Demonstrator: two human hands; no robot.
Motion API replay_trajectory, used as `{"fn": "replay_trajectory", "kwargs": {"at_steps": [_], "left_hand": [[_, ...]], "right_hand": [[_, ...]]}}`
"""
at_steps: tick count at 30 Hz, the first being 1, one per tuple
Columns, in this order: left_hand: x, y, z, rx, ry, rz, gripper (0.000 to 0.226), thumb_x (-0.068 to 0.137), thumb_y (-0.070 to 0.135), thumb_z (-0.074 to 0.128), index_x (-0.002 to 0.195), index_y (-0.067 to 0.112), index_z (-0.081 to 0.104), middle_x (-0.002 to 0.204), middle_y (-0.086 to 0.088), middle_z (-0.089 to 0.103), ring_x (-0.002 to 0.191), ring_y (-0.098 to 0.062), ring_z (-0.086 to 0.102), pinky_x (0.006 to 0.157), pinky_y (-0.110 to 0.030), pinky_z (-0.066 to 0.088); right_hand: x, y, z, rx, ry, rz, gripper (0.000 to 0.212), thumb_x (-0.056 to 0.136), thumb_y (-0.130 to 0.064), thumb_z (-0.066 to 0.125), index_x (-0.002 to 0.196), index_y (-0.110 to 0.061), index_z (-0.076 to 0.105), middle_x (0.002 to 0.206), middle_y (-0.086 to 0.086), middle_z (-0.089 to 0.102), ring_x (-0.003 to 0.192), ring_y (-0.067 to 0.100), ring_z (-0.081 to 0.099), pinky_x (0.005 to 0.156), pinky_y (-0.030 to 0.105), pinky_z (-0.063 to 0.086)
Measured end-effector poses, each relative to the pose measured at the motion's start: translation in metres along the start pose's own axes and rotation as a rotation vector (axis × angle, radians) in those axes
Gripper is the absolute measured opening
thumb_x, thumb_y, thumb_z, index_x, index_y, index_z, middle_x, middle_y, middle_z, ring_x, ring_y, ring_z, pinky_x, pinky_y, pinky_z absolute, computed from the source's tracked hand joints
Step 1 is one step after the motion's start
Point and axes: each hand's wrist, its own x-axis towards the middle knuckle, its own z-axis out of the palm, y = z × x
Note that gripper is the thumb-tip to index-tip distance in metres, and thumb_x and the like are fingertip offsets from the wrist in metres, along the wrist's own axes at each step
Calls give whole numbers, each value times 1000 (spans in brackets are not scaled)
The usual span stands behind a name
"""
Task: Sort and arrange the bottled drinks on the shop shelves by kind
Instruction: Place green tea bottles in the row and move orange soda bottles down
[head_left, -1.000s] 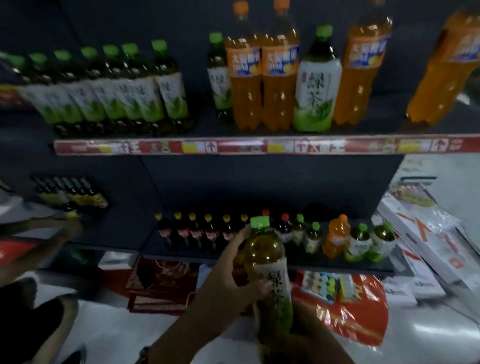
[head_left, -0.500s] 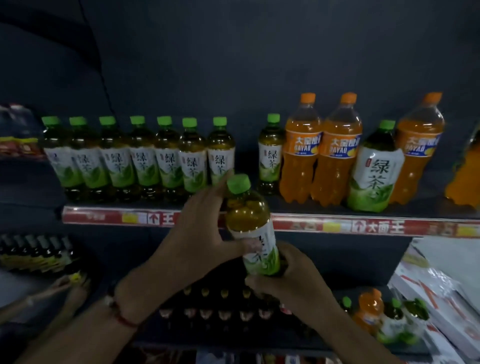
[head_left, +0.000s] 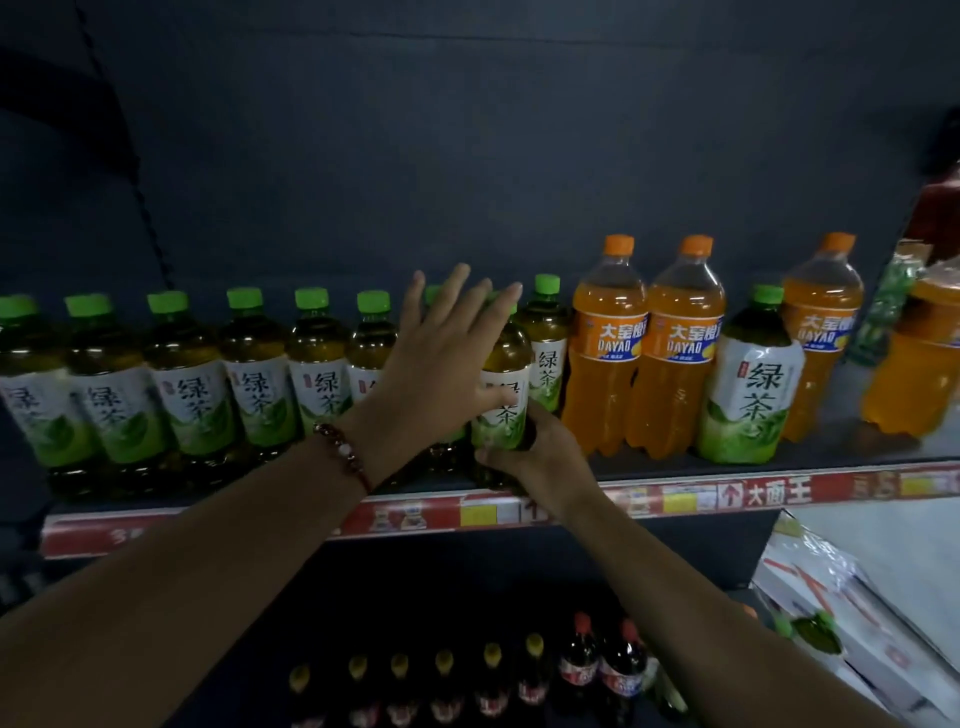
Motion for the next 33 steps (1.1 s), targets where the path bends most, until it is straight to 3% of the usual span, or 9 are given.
{"fn": "replay_trajectory", "kwargs": {"at_steps": [3,9,15,18,20,23,27,30,33], "left_hand": [[7,-5,13,16,-2,-4,103,76,69,62,155,23,15,160,-9,26,150,-33,8,118,-60,4],[12,-7,29,24,21,-15,87,80,62,64,151,26,29,159,-14,27,149,-37,12,117,-63,7],[10,-5,36,-10,29,-31,83,81,57,66,150,25,33,159,-17,25,148,-38,16,117,-61,8],[5,0,38,-25,15,-54,86,82,54,66,152,24,27,159,-19,24,147,-38,17,117,-60,12],[0,4,37,-49,33,-58,82,83,50,66,151,23,30,158,-20,25,146,-39,20,116,-60,15],[1,15,34,-81,72,-14,70,84,44,66,146,22,41,157,-20,27,145,-40,22,115,-62,18],[14,32,35,-34,34,17,69,81,50,67,141,23,44,155,-17,31,145,-41,19,115,-64,16],[16,39,42,-24,-10,-7,71,79,49,69,141,23,46,156,-18,30,147,-44,11,115,-64,17],[11,44,49,-50,-30,-49,71,80,45,68,144,25,43,160,-18,21,148,-44,2,116,-64,16]], "right_hand": [[10,6,5,-29,40,18,71,73,-33,81,134,-35,45,126,-13,61,118,11,56,100,35,48],[17,5,12,-115,74,44,74,81,-34,73,143,-33,33,144,-9,47,133,14,41,110,38,37],[14,-2,1,-323,2,8,73,86,-29,68,147,-29,28,145,-5,46,134,14,41,101,23,33],[5,-11,-16,-502,-77,28,73,87,-30,66,148,-29,26,142,-3,49,130,16,46,101,28,40],[-4,-26,-33,-676,-106,-41,66,86,-33,66,144,-33,34,142,-6,48,129,15,47,101,33,44],[-7,-63,-69,-913,-23,-189,57,86,-34,65,138,-33,40,142,-8,43,126,14,46,98,30,42],[27,-109,-112,-1122,191,-404,49,89,-32,59,135,-23,47,135,3,49,123,22,49,98,34,41],[65,-121,-130,-1196,234,-405,49,89,-33,53,137,-22,46,133,7,49,121,29,49,98,40,41],[92,-116,-137,-1255,153,-257,54,94,-39,49,144,-22,36,145,11,39,126,34,45,98,42,40]]}}
